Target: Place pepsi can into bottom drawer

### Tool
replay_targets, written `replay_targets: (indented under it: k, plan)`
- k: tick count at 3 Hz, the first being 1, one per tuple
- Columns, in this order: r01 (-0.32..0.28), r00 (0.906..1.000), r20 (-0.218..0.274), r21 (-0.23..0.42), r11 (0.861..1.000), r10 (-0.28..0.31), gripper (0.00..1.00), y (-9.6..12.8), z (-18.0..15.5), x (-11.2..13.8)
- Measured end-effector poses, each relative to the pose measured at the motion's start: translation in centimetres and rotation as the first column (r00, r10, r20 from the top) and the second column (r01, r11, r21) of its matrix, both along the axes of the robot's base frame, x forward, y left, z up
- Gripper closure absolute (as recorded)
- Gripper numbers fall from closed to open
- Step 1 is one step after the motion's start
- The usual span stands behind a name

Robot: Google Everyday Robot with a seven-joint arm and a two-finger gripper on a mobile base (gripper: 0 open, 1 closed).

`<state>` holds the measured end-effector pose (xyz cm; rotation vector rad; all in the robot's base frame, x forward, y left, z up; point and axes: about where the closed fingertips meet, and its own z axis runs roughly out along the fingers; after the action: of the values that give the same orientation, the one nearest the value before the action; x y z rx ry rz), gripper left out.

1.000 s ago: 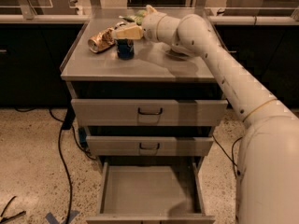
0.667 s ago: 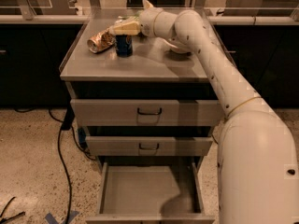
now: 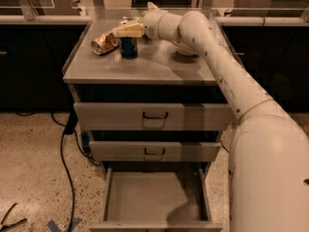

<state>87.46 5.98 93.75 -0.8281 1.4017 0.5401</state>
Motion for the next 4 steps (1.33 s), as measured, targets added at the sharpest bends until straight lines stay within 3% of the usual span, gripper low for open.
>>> replay_targets:
  k: [1,2,3,4]
  plan:
    - [0.05,0.9948,-0.088,-0.014,0.999,-0.052,0.0,-0.7,-0.7,-1.2]
    - [0.045,0.9907,-0.128,-0.005,0.999,-0.045,0.0,-0.1,-1.5,-1.6]
    - [0.045,0.9907,-0.129,-0.005,0.999,-0.045,0.0,-0.1,-1.5,-1.6]
    - [0.014,0.9783,-0.207,0.0,1.0,-0.014,0.0,0.4,-1.8,-1.6]
